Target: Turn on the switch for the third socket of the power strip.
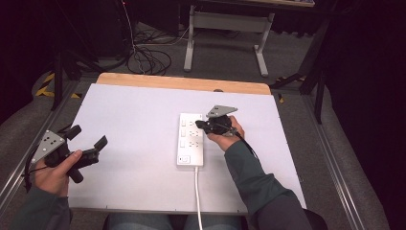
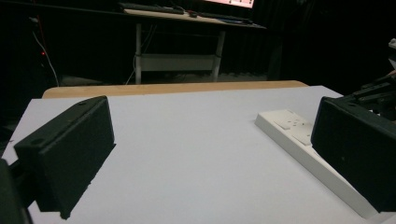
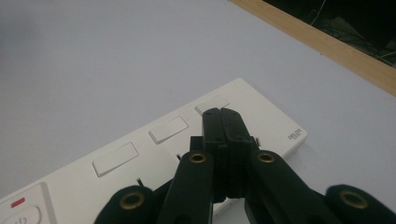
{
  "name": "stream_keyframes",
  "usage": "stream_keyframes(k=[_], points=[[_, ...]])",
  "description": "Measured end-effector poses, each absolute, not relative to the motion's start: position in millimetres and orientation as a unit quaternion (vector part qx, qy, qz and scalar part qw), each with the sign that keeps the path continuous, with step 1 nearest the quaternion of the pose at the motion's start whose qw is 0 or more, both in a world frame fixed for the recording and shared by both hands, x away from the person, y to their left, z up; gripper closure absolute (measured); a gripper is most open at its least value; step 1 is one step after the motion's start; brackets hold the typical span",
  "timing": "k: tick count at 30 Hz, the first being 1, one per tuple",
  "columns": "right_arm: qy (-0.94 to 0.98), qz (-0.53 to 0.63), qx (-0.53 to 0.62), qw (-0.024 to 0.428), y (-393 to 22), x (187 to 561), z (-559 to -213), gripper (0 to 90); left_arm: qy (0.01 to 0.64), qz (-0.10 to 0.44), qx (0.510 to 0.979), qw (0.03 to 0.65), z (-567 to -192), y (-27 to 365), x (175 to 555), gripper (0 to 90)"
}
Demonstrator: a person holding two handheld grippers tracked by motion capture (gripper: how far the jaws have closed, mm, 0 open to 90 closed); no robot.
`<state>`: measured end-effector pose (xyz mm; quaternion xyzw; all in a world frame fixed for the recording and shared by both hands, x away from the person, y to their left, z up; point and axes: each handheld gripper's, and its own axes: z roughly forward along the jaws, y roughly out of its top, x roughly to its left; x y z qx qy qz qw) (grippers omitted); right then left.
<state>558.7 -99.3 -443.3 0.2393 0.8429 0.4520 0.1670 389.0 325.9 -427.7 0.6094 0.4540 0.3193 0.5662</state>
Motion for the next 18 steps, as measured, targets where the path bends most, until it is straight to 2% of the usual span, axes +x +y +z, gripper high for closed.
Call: stream_keyframes(k=[18], points=[[0.849, 0.448, 0.232, 0.156, -82.8, 568.9, -447.2, 90.0, 0.453, 0.322, 0.613, 0.561, -427.9, 325.4, 387.9, 0.0]])
